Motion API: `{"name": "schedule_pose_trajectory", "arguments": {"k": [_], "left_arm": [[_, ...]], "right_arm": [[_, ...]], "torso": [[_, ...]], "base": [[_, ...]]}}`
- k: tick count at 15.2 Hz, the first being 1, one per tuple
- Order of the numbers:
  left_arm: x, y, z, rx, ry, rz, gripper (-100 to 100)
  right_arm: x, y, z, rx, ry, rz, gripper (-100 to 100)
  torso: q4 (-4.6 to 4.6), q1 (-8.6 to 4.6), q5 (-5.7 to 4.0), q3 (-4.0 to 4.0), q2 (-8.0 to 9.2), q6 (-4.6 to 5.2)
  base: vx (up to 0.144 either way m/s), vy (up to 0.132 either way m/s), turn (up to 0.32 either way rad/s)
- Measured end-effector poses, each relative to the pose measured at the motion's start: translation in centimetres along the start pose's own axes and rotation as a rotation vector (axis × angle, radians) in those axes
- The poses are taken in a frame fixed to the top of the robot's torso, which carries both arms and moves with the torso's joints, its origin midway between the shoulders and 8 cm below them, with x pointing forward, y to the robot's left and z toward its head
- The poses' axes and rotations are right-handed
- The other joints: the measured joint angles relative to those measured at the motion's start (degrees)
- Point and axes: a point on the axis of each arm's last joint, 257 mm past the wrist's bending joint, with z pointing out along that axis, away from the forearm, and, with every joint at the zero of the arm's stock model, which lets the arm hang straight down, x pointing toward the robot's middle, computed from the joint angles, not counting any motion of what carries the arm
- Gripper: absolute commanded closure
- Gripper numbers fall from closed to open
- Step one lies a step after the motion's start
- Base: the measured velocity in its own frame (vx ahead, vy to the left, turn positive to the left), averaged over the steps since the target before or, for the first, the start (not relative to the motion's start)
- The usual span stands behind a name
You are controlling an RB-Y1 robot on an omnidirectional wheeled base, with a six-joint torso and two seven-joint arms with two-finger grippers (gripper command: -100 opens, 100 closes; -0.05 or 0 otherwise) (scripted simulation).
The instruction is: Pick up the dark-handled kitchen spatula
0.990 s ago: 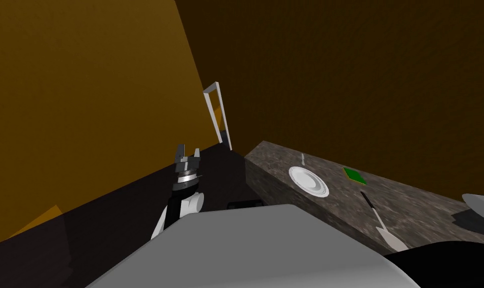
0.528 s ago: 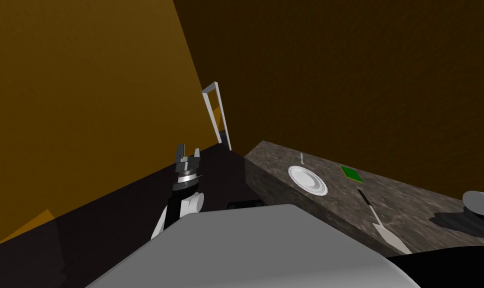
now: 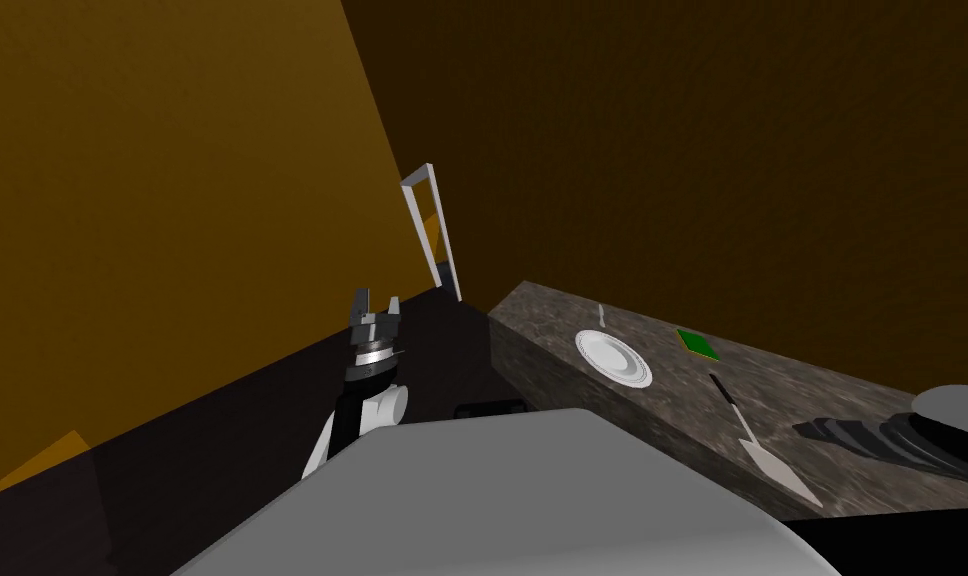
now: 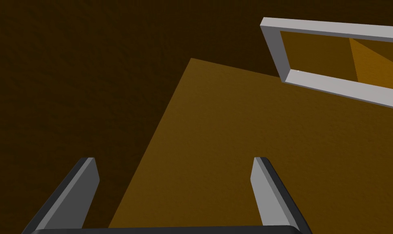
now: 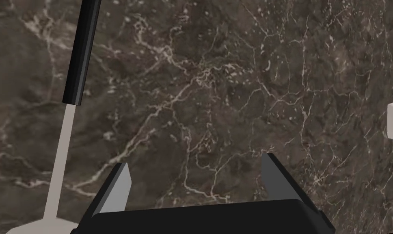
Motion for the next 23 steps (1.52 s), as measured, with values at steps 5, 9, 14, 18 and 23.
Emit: {"name": "schedule_pose_trajectory", "arguments": {"k": [5,9,14,18,23], "left_arm": [[0.0,0.0,0.0,0.0,0.0,0.0,0],[0.0,0.0,0.0,0.0,0.0,0.0,0],[0.0,0.0,0.0,0.0,0.0,0.0,0],[0.0,0.0,0.0,0.0,0.0,0.0,0],[0.0,0.0,0.0,0.0,0.0,0.0,0]], "right_arm": [[-0.2,-3.6,0.7,0.112,-0.008,0.143,-100],[-0.3,-6.8,1.2,0.211,-0.014,0.251,-100],[0.1,-9.3,1.4,0.29,-0.019,0.329,-100],[-0.4,-11.1,2.2,0.324,-0.025,0.358,-100],[-0.2,-11.0,2.3,0.322,-0.019,0.361,100]], "torso": [[0.0,-0.01,0.0,-0.01,-0.01,-0.02],[0.0,0.0,0.0,0.0,-0.01,-0.01],[0.0,-0.02,0.0,-0.01,-0.01,-0.01],[-0.01,-0.21,-0.05,-0.03,-0.05,-0.01],[-0.02,-0.04,-0.02,-0.01,0.02,0.05]], "base": [[0.0,0.009,-0.018],[0.0,0.01,-0.026],[0.0,0.005,-0.015],[0.011,-0.038,-0.007],[-0.001,0.009,0.006]]}}
